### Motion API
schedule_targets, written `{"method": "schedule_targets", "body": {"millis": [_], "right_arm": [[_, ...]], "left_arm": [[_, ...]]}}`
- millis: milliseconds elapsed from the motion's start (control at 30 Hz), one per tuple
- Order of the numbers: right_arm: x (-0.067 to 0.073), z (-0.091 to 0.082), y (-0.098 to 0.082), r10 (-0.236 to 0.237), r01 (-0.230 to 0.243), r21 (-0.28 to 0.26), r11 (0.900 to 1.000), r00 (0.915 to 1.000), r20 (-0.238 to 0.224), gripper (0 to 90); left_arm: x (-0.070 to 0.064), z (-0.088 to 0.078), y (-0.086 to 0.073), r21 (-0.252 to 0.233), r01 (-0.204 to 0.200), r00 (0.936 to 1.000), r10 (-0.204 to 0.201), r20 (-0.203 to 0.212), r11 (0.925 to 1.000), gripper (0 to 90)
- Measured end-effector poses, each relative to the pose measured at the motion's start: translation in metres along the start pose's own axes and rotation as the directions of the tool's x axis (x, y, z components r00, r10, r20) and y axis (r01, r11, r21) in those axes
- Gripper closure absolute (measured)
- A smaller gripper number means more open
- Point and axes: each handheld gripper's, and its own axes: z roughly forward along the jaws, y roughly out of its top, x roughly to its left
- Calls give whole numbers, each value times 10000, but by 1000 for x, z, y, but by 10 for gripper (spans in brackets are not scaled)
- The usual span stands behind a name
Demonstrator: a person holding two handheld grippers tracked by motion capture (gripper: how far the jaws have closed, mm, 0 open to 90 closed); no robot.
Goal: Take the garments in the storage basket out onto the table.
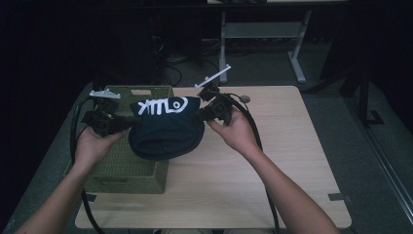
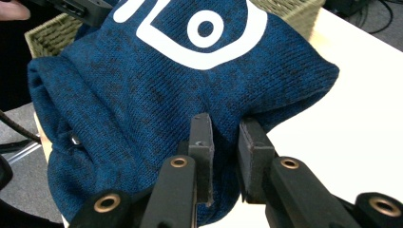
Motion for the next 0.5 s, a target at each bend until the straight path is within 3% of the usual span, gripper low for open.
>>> {"method": "schedule_targets", "body": {"millis": [267, 500], "right_arm": [[16, 29, 26, -256, 259, 164, 9995, 9994, -227, 777], [29, 57, 43, -338, 352, 303, 9989, 9984, -460, 777]], "left_arm": [[32, -16, -11, 35, 237, 9991, -236, -342, 9997, 849], [51, -23, -21, 304, 312, 9962, -286, -825, 9990, 849]]}}
